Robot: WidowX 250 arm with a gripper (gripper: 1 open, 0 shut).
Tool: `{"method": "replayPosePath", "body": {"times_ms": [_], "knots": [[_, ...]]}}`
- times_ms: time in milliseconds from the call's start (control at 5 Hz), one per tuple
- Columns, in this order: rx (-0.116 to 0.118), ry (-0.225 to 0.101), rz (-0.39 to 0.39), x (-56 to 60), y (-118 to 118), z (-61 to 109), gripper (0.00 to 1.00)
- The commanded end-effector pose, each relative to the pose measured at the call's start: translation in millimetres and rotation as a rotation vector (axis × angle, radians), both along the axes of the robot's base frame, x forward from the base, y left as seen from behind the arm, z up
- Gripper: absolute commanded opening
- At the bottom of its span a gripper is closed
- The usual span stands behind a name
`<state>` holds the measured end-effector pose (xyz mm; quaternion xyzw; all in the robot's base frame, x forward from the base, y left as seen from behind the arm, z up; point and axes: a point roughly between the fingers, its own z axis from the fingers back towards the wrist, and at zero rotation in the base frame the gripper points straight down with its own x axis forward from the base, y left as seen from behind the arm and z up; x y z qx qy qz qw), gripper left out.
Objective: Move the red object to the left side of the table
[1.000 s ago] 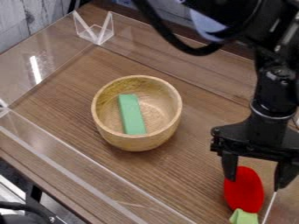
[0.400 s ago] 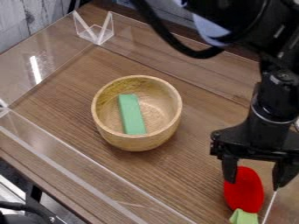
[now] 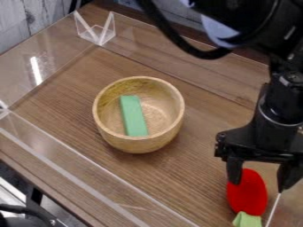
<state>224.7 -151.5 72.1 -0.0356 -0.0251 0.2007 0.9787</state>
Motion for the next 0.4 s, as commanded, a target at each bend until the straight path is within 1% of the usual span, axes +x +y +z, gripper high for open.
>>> {"method": "replayPosePath", "body": {"times_ms": [0, 200], "knots": [[-0.028, -0.062, -0.029, 1.9, -2.3, 18.8, 1.0], [-0.013, -0.042, -0.003, -0.2, -1.8, 2.7, 1.0]]}}
